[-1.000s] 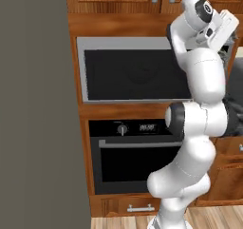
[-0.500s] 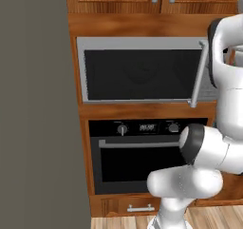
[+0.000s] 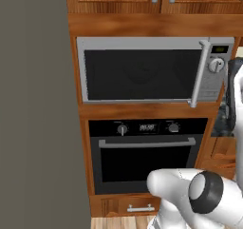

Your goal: Place the bowl containing the corn and tomato in the microwave. Close the microwave door and press the start button to microwave the meal.

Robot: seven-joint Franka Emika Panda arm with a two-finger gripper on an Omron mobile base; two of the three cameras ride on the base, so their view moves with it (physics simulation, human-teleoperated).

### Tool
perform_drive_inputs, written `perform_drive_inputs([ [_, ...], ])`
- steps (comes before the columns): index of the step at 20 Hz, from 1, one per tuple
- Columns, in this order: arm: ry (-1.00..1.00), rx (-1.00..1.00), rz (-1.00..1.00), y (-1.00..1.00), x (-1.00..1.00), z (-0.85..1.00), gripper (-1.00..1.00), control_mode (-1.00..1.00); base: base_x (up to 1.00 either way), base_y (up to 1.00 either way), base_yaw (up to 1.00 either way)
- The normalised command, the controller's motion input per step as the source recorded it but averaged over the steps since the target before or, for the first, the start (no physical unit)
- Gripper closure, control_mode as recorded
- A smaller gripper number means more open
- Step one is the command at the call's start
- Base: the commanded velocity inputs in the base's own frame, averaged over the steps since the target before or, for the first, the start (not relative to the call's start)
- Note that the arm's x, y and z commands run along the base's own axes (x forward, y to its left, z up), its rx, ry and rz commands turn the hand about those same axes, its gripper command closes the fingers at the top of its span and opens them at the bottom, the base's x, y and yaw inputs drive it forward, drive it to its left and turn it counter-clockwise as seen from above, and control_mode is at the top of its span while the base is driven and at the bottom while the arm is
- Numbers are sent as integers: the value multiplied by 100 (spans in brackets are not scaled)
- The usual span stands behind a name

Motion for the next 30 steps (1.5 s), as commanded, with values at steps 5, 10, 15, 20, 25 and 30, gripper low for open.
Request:
perform_drive_inputs([
  [5,-41,10,79,0,0,-57,-100,-100,0,0,0],
  [10,-53,10,78,0,0,-33,-100,-100,0,0,0],
  [15,-39,10,56,0,15,-1,100,-100,0,0,0],
  [20,-6,3,6,-7,30,0,100,-100,0,0,0],
  [25,0,0,0,-2,43,-1,100,-100,0,0,0],
  [30,-4,0,0,0,41,-7,100,-100,0,0,0],
])
